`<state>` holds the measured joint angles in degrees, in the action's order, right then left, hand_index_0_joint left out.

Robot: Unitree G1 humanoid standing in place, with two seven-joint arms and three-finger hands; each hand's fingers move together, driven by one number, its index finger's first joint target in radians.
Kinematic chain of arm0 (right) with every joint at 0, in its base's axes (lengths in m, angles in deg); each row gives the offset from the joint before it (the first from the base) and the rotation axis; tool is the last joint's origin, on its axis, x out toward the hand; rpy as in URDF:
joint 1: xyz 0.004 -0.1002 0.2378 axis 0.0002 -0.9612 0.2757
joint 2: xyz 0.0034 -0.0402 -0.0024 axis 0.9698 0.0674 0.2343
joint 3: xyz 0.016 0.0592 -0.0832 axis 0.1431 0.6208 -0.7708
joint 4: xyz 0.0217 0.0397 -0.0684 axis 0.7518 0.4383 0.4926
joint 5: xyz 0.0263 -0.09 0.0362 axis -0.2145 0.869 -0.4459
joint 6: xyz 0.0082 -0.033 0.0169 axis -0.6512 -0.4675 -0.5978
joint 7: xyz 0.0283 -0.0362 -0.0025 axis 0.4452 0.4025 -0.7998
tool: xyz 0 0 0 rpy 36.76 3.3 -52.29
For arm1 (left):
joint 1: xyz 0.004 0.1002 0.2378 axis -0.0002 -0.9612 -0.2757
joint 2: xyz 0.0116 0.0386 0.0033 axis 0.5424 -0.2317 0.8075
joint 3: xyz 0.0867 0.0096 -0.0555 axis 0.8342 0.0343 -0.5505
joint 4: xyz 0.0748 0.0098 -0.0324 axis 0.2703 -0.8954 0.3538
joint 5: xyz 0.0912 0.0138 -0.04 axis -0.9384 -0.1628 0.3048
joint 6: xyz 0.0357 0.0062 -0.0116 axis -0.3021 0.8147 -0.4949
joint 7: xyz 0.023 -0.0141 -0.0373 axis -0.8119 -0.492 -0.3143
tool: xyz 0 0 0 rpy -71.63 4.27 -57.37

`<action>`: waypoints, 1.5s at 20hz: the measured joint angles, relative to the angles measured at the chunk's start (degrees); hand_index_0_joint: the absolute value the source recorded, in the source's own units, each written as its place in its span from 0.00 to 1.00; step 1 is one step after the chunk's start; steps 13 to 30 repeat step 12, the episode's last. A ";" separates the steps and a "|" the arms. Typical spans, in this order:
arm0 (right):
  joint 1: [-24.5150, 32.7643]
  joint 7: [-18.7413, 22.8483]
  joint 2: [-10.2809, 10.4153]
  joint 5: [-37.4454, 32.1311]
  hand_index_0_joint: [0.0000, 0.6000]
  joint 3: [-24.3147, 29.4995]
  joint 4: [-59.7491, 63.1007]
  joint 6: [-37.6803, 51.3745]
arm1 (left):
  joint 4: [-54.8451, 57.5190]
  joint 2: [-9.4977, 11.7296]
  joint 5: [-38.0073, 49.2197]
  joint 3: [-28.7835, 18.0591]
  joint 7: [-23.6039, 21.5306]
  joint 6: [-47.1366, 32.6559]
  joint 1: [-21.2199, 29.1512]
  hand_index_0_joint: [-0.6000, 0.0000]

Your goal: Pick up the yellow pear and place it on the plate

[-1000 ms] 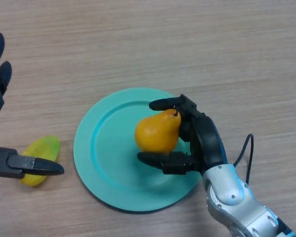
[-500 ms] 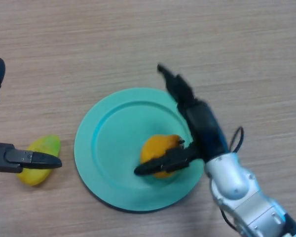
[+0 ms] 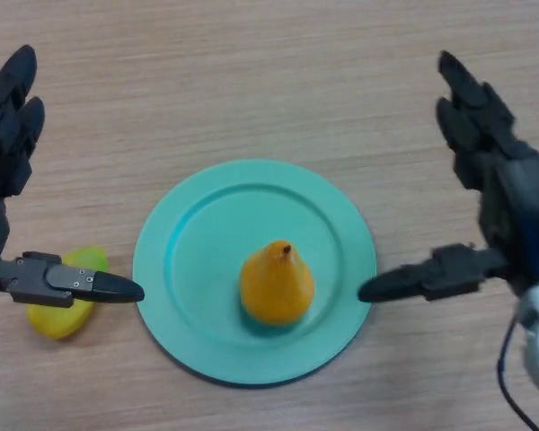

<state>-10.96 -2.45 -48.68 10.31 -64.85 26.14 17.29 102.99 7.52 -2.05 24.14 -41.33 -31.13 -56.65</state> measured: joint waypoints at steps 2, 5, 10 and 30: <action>-2.06 -1.05 -0.48 -2.00 0.00 3.11 -3.35 -3.39 | 1.67 -0.15 0.21 0.01 0.89 1.95 -0.67 1.00; -3.80 -2.26 -1.74 -2.01 0.00 7.28 -6.17 -9.08 | 2.00 -0.24 0.25 0.05 1.41 3.79 -1.08 1.00; -3.70 -5.83 -1.96 -1.93 0.00 7.94 -8.37 -10.01 | 3.45 -0.14 0.21 0.17 1.40 7.37 0.97 1.00; -3.87 -6.42 -1.96 -1.93 0.00 8.15 -9.40 -10.02 | 3.19 -0.07 0.22 0.23 1.38 7.37 1.59 1.00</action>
